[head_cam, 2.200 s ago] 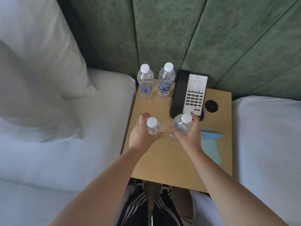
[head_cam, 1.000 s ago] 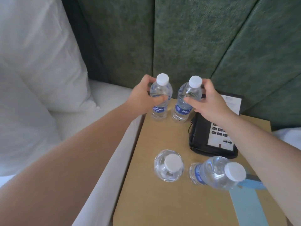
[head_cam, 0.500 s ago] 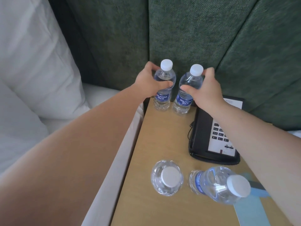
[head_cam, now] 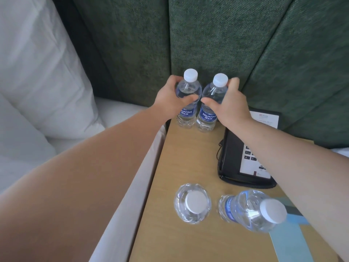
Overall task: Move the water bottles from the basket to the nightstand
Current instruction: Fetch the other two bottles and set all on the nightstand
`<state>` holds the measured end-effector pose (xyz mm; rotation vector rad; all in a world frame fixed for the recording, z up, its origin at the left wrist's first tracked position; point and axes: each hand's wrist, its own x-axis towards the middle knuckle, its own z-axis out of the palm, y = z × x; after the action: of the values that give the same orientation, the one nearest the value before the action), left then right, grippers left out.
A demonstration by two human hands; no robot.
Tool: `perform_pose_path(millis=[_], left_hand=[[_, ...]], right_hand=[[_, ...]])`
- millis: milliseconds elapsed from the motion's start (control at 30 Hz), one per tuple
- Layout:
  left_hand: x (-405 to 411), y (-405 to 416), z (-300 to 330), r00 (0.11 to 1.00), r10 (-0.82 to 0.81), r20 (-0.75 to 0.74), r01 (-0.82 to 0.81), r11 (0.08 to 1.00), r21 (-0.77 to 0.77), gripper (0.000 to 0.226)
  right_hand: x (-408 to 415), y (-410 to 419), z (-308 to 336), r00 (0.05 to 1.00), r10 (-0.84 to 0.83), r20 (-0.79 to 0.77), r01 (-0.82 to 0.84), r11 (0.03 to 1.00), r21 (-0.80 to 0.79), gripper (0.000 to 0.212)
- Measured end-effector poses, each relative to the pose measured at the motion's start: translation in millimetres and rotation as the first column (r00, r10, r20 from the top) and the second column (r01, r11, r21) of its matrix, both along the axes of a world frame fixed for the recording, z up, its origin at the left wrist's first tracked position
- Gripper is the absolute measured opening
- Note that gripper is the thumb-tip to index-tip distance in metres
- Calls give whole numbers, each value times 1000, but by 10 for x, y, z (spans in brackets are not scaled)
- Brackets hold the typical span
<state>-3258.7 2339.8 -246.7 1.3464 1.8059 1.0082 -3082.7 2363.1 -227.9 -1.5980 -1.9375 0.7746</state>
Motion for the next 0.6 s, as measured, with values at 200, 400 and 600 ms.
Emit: perform_pose_path(millis=[200, 400, 600], left_hand=[[15, -409, 257, 995, -30, -100, 16, 990, -141, 67], [193, -1603, 549, 952, -138, 274, 203, 953, -226, 79], [578, -2257, 401, 920, -213, 331, 298, 926, -233, 79]], right_hand=[[325, -249, 185, 999, 39, 23, -37, 995, -92, 75], [999, -1139, 389, 961, 20, -277, -82, 974, -212, 59], [1273, -1978, 336, 915, 57, -399, -172, 950, -259, 80]])
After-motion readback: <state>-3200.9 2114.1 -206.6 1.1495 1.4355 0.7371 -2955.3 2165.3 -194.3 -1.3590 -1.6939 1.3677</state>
